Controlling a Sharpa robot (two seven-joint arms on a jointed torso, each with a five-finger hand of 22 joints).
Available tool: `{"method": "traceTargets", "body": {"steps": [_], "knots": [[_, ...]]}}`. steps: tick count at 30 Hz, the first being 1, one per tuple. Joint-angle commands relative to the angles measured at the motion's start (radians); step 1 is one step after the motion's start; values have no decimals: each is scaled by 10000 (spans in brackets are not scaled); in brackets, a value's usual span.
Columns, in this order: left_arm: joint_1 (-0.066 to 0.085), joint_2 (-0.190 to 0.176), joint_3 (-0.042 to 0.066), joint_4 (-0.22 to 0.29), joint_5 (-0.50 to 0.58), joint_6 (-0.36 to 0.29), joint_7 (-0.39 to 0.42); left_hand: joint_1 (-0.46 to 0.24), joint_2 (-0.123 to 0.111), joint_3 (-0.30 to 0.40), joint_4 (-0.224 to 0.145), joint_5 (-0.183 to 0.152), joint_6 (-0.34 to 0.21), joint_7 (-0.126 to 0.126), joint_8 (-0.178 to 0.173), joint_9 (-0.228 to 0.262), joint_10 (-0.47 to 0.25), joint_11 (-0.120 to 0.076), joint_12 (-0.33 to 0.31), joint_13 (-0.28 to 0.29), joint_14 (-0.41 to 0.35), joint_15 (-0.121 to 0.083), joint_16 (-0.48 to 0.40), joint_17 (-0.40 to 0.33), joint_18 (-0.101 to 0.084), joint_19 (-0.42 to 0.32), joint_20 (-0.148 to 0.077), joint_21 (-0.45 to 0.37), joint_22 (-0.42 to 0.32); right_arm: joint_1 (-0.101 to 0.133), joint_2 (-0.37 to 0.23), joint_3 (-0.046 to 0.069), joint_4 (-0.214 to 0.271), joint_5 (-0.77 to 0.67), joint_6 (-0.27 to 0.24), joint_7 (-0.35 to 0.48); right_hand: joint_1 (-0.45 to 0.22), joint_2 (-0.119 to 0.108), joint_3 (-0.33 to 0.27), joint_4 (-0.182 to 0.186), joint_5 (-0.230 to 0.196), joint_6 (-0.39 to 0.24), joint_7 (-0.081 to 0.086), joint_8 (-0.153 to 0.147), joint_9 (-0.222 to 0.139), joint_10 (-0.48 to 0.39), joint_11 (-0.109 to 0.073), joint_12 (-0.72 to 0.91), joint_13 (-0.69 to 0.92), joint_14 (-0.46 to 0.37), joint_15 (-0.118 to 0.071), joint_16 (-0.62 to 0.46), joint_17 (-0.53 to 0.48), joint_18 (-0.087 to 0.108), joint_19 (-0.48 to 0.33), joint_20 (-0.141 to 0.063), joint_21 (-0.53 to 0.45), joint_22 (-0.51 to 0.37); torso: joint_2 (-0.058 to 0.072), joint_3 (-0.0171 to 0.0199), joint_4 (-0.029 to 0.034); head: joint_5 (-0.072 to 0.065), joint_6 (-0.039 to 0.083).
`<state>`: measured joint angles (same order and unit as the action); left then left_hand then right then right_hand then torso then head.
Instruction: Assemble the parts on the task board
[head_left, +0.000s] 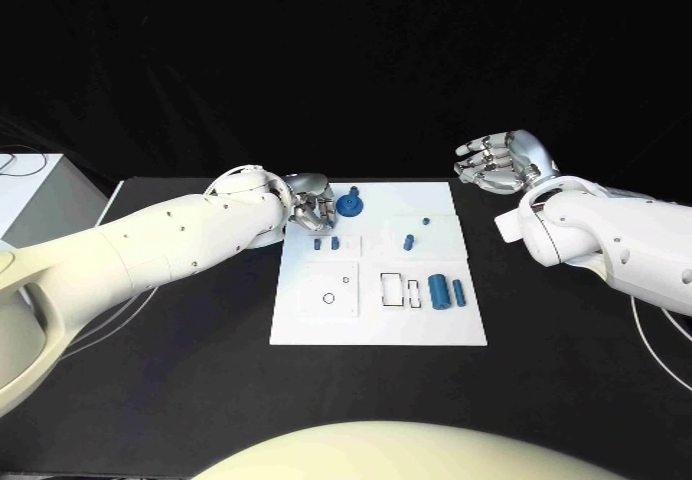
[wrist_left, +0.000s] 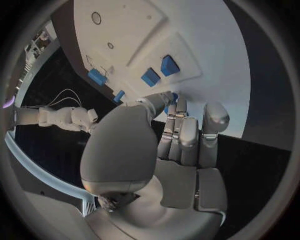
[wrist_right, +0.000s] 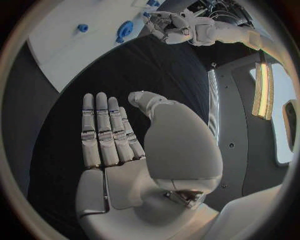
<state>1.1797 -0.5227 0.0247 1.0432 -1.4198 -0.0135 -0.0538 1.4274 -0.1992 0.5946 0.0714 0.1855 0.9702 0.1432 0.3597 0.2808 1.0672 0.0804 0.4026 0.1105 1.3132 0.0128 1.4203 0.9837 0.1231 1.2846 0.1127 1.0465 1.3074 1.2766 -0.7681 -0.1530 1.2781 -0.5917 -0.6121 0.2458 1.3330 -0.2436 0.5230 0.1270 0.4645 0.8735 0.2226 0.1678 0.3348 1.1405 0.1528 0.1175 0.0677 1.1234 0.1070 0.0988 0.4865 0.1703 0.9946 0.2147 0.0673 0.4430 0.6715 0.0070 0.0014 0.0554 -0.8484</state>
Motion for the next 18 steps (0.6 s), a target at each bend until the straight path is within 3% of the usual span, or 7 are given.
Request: {"method": "traceTargets", "body": {"steps": [1, 8, 18], "knots": [[-27, 52, -79, -22, -261, 194, -72, -54, 54, 1, -68, -67, 59, -8, 11, 22, 62, 10, -50, 5, -32, 22, 10, -6, -98, -8, 6, -39, 776, 5, -1, 4, 11, -51, 74, 120, -80, 18, 5, -41, 64, 53, 39, -34, -9, 26, 28, -19, -4, 86, 3, -47, -11, 98, 32, 10, 52, -10, 4, -2, 11, -3, -10], [-44, 127, -195, -89, -421, -62, -85, -58, 87, -2, -94, -78, 125, -14, 22, 47, 136, -1, -68, 28, -31, 15, 15, 3, -109, 19, 6, 23, 803, 5, -2, 4, 15, -51, 109, 146, -92, 25, 15, -69, 62, 76, 31, -26, -4, 36, 21, -17, -3, 93, -2, -52, -13, 98, 35, 6, 55, -26, 7, -7, 3, -18, -14], [-52, 144, -226, -95, -412, 27, -41, -59, 122, 6, -108, -70, 157, -21, 23, 62, 170, -10, -88, 40, -36, 8, 14, -17, -100, -1, 3, -9, 795, 5, 9, 4, 1, -51, 138, 155, -92, 25, 15, -69, 62, 76, 31, -26, -4, 36, 21, -17, -3, 93, -2, -52, -13, 98, 35, 6, 55, -26, 1, -3, 13, -32, -31]]}}
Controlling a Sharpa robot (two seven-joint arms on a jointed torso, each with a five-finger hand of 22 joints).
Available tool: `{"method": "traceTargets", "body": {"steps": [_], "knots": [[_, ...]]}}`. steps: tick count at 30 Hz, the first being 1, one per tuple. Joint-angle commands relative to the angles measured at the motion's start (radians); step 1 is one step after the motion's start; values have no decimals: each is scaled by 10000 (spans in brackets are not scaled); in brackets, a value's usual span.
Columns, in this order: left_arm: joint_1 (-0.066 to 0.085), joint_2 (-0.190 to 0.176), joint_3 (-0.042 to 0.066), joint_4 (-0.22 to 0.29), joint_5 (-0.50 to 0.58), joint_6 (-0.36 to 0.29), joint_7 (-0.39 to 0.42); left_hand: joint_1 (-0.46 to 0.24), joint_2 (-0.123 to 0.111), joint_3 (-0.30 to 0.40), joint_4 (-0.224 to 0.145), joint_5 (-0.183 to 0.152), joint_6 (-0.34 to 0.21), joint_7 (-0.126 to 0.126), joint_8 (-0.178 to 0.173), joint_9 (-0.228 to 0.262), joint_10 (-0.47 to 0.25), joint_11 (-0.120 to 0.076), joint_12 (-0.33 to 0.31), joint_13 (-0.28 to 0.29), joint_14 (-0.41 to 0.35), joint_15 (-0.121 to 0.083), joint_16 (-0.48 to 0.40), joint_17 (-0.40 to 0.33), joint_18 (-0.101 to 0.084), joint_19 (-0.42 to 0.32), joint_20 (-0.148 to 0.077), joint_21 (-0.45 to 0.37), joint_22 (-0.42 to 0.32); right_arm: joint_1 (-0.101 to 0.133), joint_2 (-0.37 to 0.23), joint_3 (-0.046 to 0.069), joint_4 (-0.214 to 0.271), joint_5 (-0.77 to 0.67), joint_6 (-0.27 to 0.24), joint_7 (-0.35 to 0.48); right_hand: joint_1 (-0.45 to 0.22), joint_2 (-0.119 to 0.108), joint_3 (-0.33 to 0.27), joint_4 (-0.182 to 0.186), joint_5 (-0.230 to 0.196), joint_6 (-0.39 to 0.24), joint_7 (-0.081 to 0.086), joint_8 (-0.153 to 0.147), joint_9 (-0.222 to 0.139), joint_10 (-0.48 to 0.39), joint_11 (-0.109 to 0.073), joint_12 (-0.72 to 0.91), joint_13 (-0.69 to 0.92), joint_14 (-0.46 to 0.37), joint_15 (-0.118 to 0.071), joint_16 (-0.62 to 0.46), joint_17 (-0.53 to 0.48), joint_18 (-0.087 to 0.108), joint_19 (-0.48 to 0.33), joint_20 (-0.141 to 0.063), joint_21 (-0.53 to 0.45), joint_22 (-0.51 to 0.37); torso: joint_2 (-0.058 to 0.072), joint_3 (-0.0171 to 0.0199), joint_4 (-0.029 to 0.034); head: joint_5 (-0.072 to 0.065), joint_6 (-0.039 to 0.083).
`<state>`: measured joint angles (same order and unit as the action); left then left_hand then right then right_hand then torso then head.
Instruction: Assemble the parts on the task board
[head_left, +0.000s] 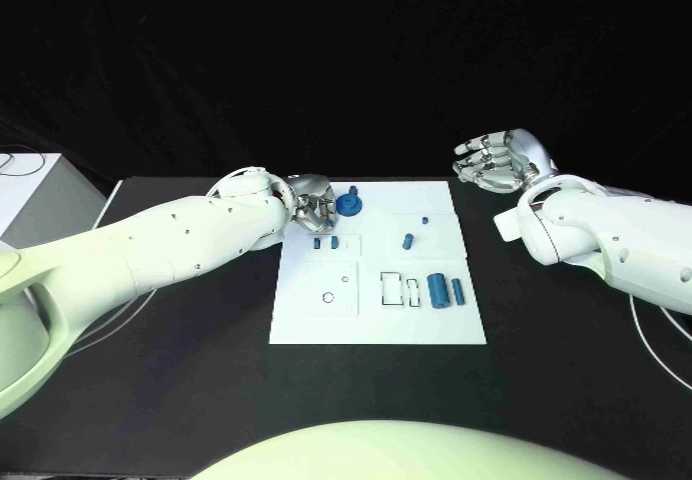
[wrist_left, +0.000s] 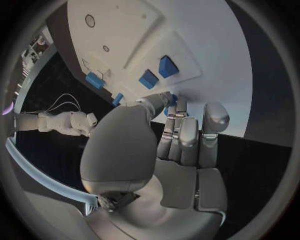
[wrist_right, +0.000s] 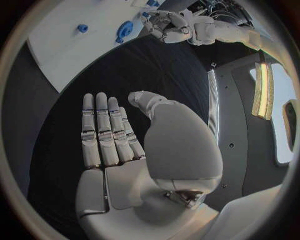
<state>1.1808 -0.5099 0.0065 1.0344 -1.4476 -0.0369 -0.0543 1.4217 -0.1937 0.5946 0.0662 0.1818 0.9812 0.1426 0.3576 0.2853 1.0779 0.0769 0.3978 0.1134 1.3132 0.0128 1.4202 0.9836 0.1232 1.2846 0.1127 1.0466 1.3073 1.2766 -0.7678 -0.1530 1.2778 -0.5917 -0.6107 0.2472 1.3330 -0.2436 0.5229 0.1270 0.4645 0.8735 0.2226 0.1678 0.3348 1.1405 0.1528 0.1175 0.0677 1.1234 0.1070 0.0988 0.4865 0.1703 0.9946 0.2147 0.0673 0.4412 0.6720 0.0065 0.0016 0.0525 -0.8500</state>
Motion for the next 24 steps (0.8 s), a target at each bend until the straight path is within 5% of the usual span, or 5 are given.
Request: {"method": "traceTargets", "body": {"steps": [1, 12, 19, 24], "knots": [[-63, 13, -45, 0, -132, 295, -31, -3, 63, 3, -59, -33, 47, -16, 43, 17, 63, 24, -43, 11, -43, 7, 10, -31, -98, -8, 3, -23, 791, 5, 6, 4, 4, -51, 124, 141, -92, 25, 15, -69, 62, 77, 31, -26, -4, 36, 21, -17, -3, 93, -2, -52, -13, 98, 35, 6, 55, -8, -4, 0, 14, 1, -20], [-63, -94, -46, 102, -89, 153, 89, -15, 29, -4, -101, -32, 5, 0, -11, 16, 48, 38, -114, 14, -9, 13, 35, 64, -87, -46, 1, -74, 778, 5, 7, 3, -20, -51, 122, 132, -112, 13, 9, -75, 58, 75, 32, -29, -5, 36, 23, -18, -4, 91, 0, -56, -14, 97, 33, 7, 54, -17, -4, -6, 6, 11, -22], [-63, -151, -33, 141, 8, -45, 145, -138, -98, 145, -223, -26, -1004, 21, -818, -221, -42, 103, -564, 23, -64, 75, 53, -12, -82, -79, 40, -86, 798, 5, -7, 3, -25, -51, 111, 126, -118, 3, 5, -78, 55, 69, 34, -33, -6, 29, 26, -22, -5, 86, 3, -61, -16, 96, 30, 8, 52, -21, 0, -3, 8, 2, -28], [-63, -162, -30, 155, 36, -84, 155, -172, -127, 170, -240, -28, -1185, -39, -963, -271, -32, 116, -638, 39, -87, 83, 49, -60, -81, -86, 44, -92, 800, 5, -11, 3, -30, -51, 121, 108, -118, 3, 5, -78, 55, 69, 34, -33, -6, 29, 26, -22, -5, 86, 3, -61, -16, 96, 30, 8, 52, -21, 2, -6, 15, -1, -34]]}}
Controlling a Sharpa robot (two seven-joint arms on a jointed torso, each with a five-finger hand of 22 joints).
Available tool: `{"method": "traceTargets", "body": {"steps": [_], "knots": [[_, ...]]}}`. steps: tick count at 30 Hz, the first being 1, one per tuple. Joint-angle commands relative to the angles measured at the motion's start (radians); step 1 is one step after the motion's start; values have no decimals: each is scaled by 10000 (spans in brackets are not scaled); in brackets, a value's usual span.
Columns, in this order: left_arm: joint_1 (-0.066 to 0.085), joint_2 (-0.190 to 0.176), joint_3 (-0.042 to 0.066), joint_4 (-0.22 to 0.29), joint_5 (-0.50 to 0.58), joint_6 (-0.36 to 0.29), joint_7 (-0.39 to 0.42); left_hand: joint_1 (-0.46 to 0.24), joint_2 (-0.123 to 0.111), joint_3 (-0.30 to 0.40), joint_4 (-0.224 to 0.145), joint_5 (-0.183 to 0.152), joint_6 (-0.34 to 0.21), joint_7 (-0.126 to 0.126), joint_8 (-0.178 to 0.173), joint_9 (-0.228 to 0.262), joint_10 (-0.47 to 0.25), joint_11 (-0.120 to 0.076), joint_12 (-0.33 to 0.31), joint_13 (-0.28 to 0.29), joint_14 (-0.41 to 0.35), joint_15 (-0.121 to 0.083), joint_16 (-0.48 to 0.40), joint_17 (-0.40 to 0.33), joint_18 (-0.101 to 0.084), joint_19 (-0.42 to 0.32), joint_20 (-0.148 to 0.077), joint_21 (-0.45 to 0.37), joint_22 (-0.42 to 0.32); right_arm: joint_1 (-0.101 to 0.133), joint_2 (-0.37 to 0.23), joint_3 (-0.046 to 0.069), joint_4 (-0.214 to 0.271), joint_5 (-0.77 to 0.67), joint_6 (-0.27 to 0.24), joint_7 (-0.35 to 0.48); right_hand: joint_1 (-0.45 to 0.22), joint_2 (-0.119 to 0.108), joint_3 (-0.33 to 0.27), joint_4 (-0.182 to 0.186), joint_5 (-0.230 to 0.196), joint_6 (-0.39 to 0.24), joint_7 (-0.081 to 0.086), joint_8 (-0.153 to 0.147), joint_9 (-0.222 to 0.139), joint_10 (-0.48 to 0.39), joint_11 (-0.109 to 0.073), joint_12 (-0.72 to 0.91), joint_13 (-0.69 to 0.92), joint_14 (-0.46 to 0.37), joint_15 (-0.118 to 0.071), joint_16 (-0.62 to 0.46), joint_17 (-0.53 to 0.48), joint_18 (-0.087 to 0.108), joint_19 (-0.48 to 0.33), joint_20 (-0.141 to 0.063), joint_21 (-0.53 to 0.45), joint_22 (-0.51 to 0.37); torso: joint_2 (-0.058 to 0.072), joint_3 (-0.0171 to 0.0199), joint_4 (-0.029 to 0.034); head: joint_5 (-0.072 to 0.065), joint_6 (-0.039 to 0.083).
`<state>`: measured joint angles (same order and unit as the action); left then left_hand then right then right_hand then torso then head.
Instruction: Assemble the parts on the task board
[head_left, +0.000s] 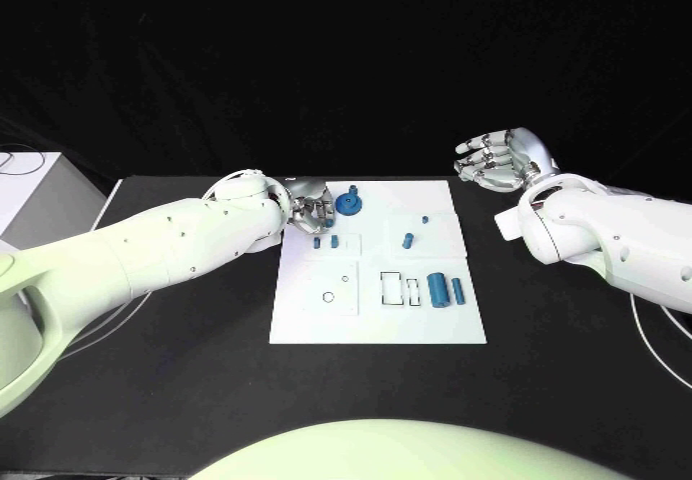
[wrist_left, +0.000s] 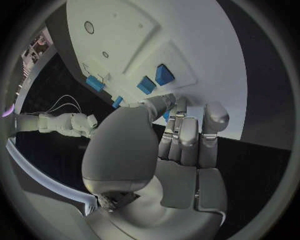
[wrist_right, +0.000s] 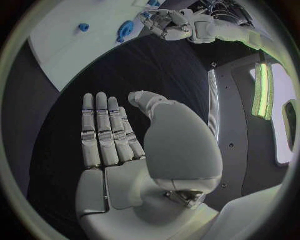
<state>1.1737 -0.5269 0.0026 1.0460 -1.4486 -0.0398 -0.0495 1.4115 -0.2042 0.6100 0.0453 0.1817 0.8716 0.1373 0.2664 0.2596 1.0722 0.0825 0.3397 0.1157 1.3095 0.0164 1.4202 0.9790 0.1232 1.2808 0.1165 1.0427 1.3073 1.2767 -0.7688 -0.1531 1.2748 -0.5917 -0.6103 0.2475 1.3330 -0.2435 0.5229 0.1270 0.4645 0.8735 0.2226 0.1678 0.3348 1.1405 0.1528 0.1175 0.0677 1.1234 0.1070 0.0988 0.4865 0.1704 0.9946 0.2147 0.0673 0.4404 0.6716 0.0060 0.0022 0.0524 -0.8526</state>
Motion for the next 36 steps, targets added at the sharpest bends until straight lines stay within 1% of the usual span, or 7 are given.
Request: {"method": "traceTargets", "body": {"steps": [1, 18, 25, 26, 28, 31, 36], "knots": [[8, 6, 9, 41, 51, -65, 109, -73, -23, 18, -32, -28, -101, 9, -61, -17, 27, 60, -61, 18, -53, 47, 48, -21, -81, -51, 7, -57, 799, 4, 0, 3, -2, -51, 119, 102, -118, 3, 5, -78, 55, 69, 34, -33, -6, 29, 26, -22, -5, 86, 3, -61, -16, 95, 30, 8, 52, -12, 7, 0, 4, 6, -7], [9, -71, 13, -86, 73, 44, 6, -99, -41, 16, -34, -37, -170, -21, -120, -38, 46, 59, -87, 32, -129, 49, 9, -182, -67, -87, 9, -119, 779, 0, 5, 3, -29, -117, 359, -60, -120, -1, 10, -104, 31, 50, 40, -46, -11, 8, 32, -34, -9, 71, 8, -74, -21, 93, 22, 11, 48, -29, -7, 12, 1, 12, 4], [13, -331, 58, -158, 121, 150, -51, -55, -45, 45, -82, -28, -166, -41, -136, -41, -2, 72, -135, 35, -177, 54, -15, -248, -50, -139, 10, -202, 754, -1, 1, 3, -99, -458, 869, -328, 29, 50, 37, -365, -536, 87, 3, -43, -5, -43, 2, -70, -11, 400, -85, 68, 42, 116, 277, -72, 212, 3, -12, 7, 8, -28, 34], [13, -367, 74, -166, 129, 141, -55, -49, -57, 46, -96, -29, -170, -47, -144, -44, -23, 83, -150, 36, -220, 60, -37, -325, -40, -171, 12, -254, 737, -1, 1, 3, -117, -559, 939, -366, 154, 89, 12, -496, -841, 157, -59, -10, 10, -17, -63, -62, -8, 753, -191, 251, 125, 136, 553, -177, 405, 106, -14, 7, 11, -29, 36], [14, -441, 121, -187, 147, 90, -59, -47, -64, 47, -105, -30, -175, -50, -152, -46, -37, 90, -159, 37, -245, 65, -49, -363, -35, -190, 14, -282, 728, -1, -1, 3, -147, -768, 1061, -437, 207, 143, -72, -621, -1039, 212, -117, -5, 8, 37, -127, -58, -11, 1129, -318, 432, 232, 116, 836, -334, 692, 303, -13, 5, 17, -29, 46], [14, -542, 204, -206, 196, -76, -48, -44, -63, 49, -107, -29, -179, -49, -155, -47, -37, 90, -160, 39, -244, 66, -48, -359, -41, -177, 15, -257, 737, -1, -3, 3, -178, -1096, 1217, -540, 215, 189, -162, -707, -1172, 260, -161, -11, -1, 85, -181, -64, -14, 1429, -412, 574, 344, 94, 1011, -460, 973, 530, -5, 0, 10, -28, 63], [13, -723, 378, -170, 601, -654, 217, -21, 19, 76, -128, -29, -83, 40, -133, -33, 77, 53, -96, 99, -228, 48, -32, -337, -48, -152, 13, -203, 760, -5, 2, 3, -205, -1875, 1418, -778, 316, 332, -362, -971, -1378, 484, -310, -32, -43, 310, -358, -97, -21, 2608, -758, 1219, 921, 68, 1542, -894, 2227, 1607, -6, -9, 0, -39, 87]]}}
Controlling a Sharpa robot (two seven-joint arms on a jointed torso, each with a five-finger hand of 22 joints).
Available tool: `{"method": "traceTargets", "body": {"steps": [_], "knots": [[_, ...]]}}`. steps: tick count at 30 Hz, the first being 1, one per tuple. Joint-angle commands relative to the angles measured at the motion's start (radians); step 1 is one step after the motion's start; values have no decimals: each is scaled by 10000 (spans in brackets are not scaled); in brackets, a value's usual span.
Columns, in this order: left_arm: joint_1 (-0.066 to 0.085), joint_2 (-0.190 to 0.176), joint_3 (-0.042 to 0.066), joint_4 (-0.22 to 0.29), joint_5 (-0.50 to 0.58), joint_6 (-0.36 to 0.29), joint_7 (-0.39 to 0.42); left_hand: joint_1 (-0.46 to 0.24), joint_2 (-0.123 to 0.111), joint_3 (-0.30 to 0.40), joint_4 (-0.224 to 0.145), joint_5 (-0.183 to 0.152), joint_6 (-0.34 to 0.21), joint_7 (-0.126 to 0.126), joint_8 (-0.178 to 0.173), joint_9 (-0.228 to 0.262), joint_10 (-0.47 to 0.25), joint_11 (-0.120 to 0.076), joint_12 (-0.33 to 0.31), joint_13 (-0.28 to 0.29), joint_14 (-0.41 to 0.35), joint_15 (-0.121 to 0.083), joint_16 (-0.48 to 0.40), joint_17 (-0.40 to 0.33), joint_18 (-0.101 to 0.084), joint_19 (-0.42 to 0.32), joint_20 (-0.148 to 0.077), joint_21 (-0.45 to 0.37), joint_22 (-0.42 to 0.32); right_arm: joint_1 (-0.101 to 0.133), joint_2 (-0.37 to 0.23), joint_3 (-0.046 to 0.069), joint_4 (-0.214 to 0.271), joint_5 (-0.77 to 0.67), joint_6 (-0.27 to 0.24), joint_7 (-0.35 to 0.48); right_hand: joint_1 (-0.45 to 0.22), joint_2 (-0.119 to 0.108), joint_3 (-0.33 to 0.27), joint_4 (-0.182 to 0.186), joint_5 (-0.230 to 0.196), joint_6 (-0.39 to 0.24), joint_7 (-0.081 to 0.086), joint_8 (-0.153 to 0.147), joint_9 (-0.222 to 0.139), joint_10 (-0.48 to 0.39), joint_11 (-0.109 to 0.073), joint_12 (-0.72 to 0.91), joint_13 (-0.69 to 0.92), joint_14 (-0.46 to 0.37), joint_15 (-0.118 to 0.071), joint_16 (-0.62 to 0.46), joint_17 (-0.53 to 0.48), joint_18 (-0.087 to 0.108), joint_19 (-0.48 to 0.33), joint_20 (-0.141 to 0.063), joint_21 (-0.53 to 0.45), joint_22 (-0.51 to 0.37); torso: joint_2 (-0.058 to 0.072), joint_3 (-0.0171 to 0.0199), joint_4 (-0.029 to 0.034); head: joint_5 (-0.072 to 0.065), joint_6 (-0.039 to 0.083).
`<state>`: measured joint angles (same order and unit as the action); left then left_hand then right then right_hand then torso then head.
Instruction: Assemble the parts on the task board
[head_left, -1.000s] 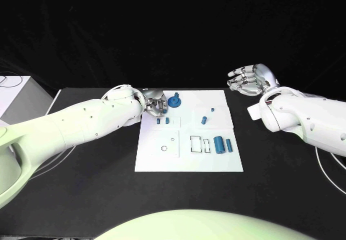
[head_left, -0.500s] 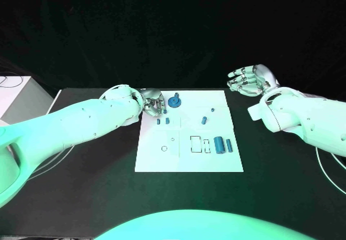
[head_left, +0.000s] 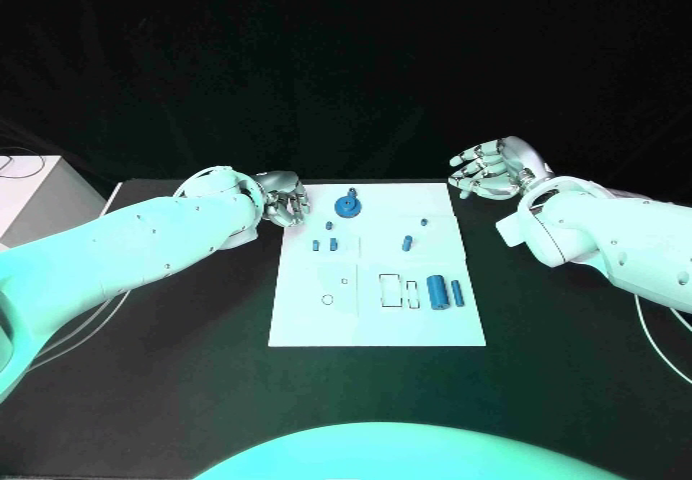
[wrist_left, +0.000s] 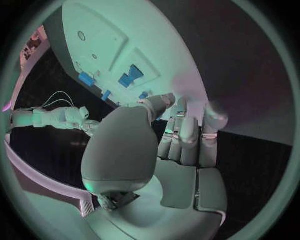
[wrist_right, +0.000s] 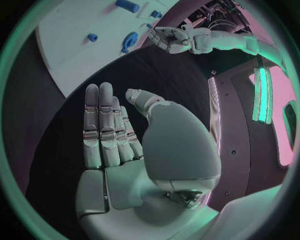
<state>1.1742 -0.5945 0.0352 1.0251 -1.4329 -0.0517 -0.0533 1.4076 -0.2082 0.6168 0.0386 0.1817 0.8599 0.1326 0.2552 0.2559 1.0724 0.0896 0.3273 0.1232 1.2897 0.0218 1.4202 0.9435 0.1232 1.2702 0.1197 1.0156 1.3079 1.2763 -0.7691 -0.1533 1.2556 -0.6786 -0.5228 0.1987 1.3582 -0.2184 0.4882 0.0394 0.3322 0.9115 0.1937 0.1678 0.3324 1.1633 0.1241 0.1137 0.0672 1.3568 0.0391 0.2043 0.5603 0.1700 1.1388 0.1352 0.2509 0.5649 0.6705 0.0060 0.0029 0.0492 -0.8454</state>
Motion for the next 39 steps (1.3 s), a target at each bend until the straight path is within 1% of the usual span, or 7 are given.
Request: {"method": "traceTargets", "body": {"steps": [1, 3, 7, 14, 20, 32, 39], "knots": [[7, -93, 102, 58, 716, -700, 376, 7, 92, -15, -73, -31, 226, 155, 63, 44, 159, -51, 90, 82, -62, -35, -51, -79, -26, -95, -35, -17, 728, -2, 12, 4, -25, -1217, 593, -365, 79, 113, -29, -155, -85, 193, -70, -43, -37, 185, -114, -76, -13, 600, -158, 380, 404, 70, 147, -206, 813, 760, 5, -8, -6, -9, 21], [6, -204, 216, 122, 1584, -1035, 701, -17, 114, -36, -73, -21, 363, 187, 124, 73, 145, -42, 97, 117, -314, -36, -216, -539, 67, -367, -43, -479, 569, -2, 28, 4, -55, -1703, 713, -543, 152, 174, 14, -253, -127, 330, -119, -49, -59, 351, -179, -105, 0, 927, -249, 720, 703, 73, 189, -321, 1341, 1261, 1, -9, -2, -34, 45], [-53, -568, 485, 467, 3933, -1510, 1429, -74, 201, -148, -104, -1, 621, 387, 275, 147, -282, 189, 99, 210, -2571, 156, -1901, -3876, 591, -2354, 96, -3613, -616, -4, 66, 5, -118, -2822, 1074, -969, 209, 252, 364, -399, -585, 598, -201, -104, -120, 684, -295, -251, 26, 1287, -379, 1697, 1461, 68, 95, -444, 2408, 2337, 9, 0, -19, -89, 109], [-558, -1483, 1108, 1546, 8488, -1302, 2516, -174, 296, -411, -86, 4, 558, 420, 294, 150, -295, 193, 448, 397, -2916, 184, -2727, -4351, 604, -2630, 156, -4307, -1119, 0, 117, 8, -78, -5467, 1592, -2023, 16, 147, 852, -498, -676, 848, -276, -190, -111, 978, -386, -473, 57, 1391, -421, 3892, 2801, -49, 428, -478, 4501, 4212, 0, 11, 10, -328, 197], [-1391, -2107, 1883, 2590, 11834, -214, 3133, -359, 295, -652, 22, 2, 540, 403, 301, 153, -323, 182, 588, 477, -2930, 194, -2837, -4416, 599, -2613, 170, -4534, -1320, 24, 274, 12, -84, -7401, 2121, -3028, -157, 31, 960, -434, -766, 875, -328, -207, -71, 894, -396, -502, 41, 1480, -421, 5558, 3856, -233, 894, -456, 5634, 5065, 1, -19, 12, -433, 274], [-2697, -2680, 3050, 4164, 11831, 87, 3852, -428, 290, -1084, 265, -4, 622, 378, 395, 201, -296, 208, 456, 448, -3648, 295, -4061, -4962, 585, -2964, 312, -5917, -2412, 5, 757, 7, -354, -8511, 2884, -3578, -441, -284, 1067, -188, -948, 599, -379, -313, -12, 80, -326, -504, 4, 1551, -380, 7627, 5144, -432, 1510, -335, 6781, 5893, -20, -26, 34, -610, 456], [-2950, -2713, 3279, 4579, 11719, -106, 4114, -395, 179, -951, 523, -23, 701, 396, 317, 239, 419, 246, -859, -3, -3275, 465, -6916, -5863, 564, -3231, 531, -7414, -3645, -17, 1279, -21, -803, -8786, 2897, -3667, -424, -311, 1115, -154, -976, 552, -342, -326, 23, -12, -294, -496, 15, 1591, -352, 8297, 5558, -509, 1731, -314, 7218, 6205, -2, -26, 58, -601, 521]]}}
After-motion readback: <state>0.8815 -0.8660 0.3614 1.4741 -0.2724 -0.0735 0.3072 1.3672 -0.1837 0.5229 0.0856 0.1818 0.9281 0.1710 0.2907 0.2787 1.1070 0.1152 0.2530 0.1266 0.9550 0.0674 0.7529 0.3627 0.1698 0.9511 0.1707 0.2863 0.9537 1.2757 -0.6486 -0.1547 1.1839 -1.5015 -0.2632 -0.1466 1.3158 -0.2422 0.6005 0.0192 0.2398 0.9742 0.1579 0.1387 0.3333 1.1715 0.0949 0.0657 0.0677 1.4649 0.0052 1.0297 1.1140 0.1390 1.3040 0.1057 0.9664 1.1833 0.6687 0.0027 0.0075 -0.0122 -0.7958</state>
